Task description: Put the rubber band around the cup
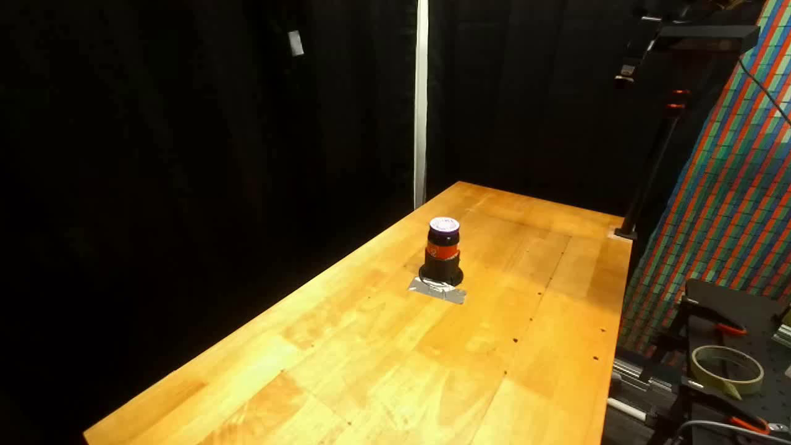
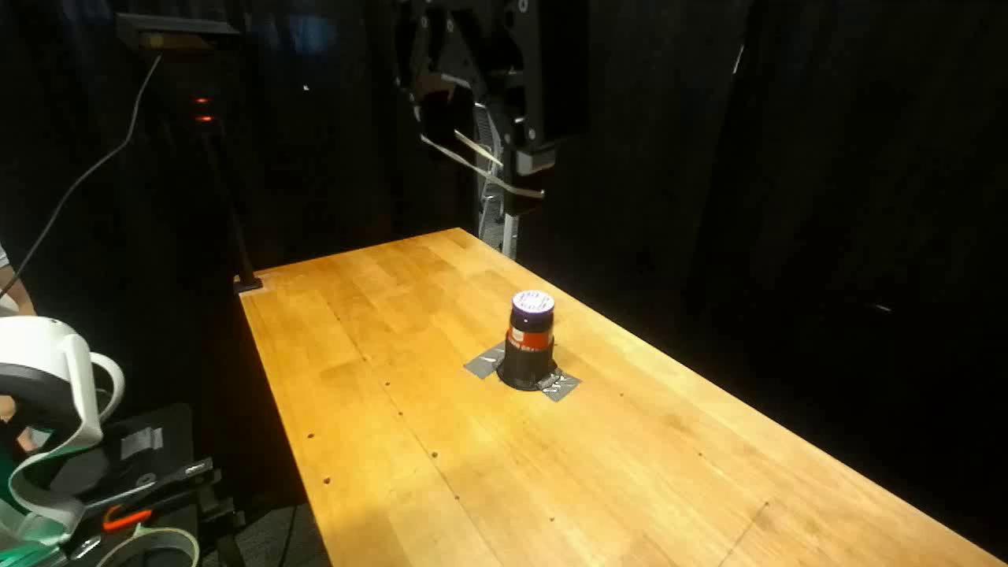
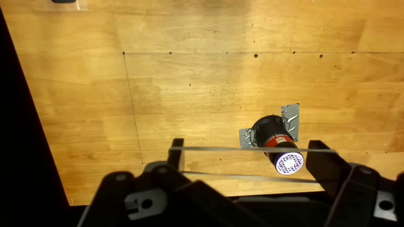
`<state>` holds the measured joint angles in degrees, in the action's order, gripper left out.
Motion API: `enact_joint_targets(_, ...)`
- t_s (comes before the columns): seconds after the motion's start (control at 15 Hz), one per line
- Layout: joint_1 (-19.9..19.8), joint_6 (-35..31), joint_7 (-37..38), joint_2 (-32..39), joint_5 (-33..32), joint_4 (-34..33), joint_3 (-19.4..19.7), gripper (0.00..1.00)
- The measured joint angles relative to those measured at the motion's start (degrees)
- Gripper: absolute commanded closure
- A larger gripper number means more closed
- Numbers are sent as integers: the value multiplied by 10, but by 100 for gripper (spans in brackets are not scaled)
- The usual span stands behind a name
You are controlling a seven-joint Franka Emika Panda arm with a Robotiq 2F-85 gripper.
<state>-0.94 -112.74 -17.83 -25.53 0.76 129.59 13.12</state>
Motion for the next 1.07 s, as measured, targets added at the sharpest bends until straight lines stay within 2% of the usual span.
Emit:
enact_joint_targets(0.87,0,0,0,-3,0,-5,0,0)
enact_joint_targets(1.07,-1,0,5,4,0,-9,-13,0)
